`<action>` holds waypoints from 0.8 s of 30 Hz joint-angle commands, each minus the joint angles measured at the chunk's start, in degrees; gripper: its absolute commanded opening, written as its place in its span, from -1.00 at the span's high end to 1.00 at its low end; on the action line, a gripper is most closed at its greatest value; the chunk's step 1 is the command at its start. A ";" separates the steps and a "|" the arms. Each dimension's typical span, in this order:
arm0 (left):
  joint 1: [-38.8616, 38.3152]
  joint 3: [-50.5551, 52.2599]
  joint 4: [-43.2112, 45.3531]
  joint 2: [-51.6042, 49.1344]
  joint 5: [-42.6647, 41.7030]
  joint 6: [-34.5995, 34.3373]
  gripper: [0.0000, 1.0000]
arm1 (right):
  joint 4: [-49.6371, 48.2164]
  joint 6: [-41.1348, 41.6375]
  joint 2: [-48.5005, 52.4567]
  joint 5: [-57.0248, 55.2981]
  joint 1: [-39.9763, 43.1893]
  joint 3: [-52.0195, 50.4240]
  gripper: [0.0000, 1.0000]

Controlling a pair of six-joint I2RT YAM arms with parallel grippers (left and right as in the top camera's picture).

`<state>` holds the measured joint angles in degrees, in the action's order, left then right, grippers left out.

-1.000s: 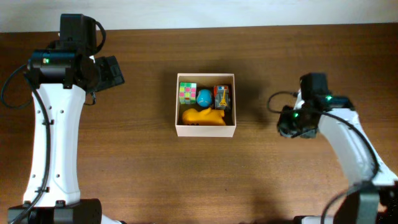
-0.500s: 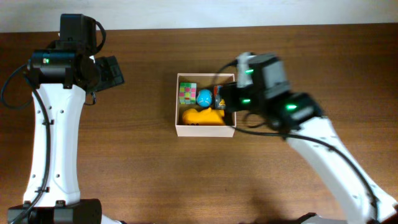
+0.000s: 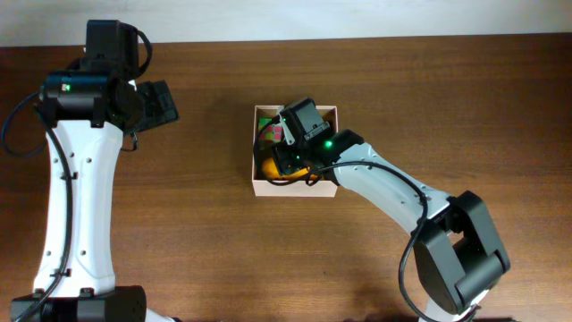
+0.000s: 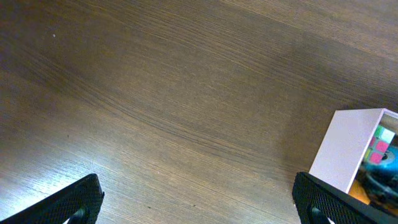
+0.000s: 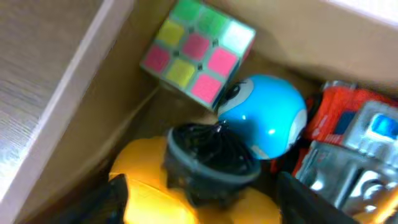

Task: Pack container
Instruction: 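Carry the fidget spinner into the box and release it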

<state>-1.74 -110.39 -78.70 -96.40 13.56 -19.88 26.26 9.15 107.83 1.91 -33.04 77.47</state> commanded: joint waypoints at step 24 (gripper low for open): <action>0.15 -1.03 -0.02 1.49 0.22 0.46 -0.99 | 32.50 -3.13 -30.97 -10.01 0.48 18.78 -0.97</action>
<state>-1.74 -110.39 -78.70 -96.40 13.56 -19.88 58.67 5.85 82.11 -6.83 -32.67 94.83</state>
